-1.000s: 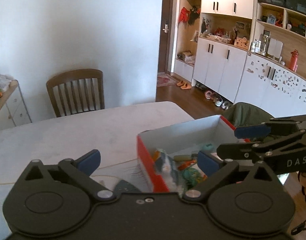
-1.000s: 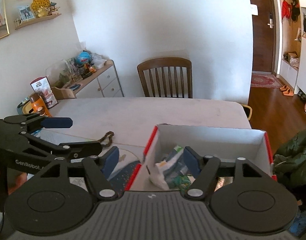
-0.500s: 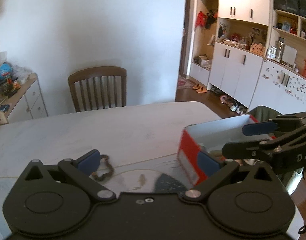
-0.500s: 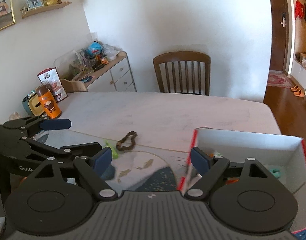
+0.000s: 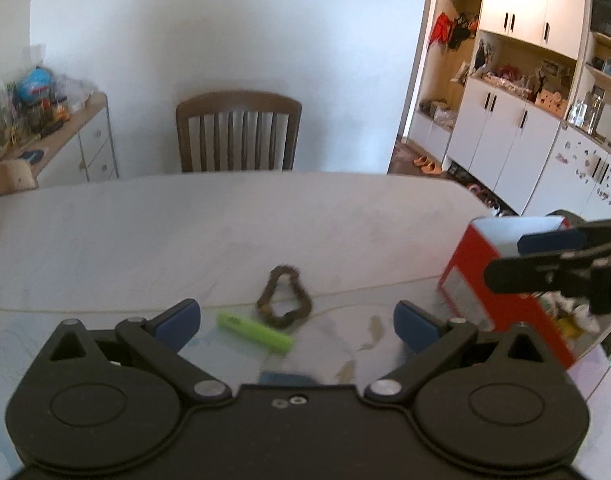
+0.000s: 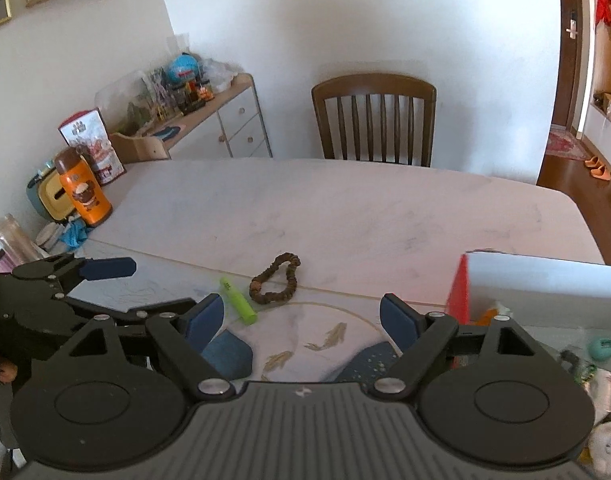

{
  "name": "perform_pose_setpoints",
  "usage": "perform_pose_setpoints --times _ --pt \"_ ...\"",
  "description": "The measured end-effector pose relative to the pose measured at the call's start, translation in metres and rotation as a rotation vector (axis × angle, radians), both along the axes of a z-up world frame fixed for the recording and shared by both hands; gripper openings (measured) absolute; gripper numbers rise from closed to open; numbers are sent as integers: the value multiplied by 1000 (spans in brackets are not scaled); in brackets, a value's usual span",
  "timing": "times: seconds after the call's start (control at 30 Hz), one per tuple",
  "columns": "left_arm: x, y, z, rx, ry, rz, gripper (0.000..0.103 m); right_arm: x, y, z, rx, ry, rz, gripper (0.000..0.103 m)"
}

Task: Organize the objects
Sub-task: 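Withdraw both tools from the shoebox back toward the table, then grasp the brown beaded cord with the right gripper while the left grasps the green tube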

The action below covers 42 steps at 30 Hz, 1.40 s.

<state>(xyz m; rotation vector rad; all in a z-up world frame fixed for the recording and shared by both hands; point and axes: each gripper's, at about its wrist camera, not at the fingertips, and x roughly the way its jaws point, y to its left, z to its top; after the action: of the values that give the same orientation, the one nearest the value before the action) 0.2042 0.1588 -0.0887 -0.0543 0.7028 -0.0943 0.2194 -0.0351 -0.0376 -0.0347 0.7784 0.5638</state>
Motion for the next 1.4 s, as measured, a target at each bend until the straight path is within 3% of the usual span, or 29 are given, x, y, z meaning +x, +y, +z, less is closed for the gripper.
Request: perform_pose_setpoints --times 0.37,1.03,1.27,1.4 --pt "35 34 -50 -26 56 -37 102 47 53 -42 -80 66 7 85" --pt "78 36 -110 29 108 -155 102 117 107 -110 -180 150 57 85" --pt "78 32 -118 60 99 -185 100 128 118 -122 -205 153 64 68" --pt "76 28 -118 86 82 -195 91 133 121 -126 -216 158 64 57"
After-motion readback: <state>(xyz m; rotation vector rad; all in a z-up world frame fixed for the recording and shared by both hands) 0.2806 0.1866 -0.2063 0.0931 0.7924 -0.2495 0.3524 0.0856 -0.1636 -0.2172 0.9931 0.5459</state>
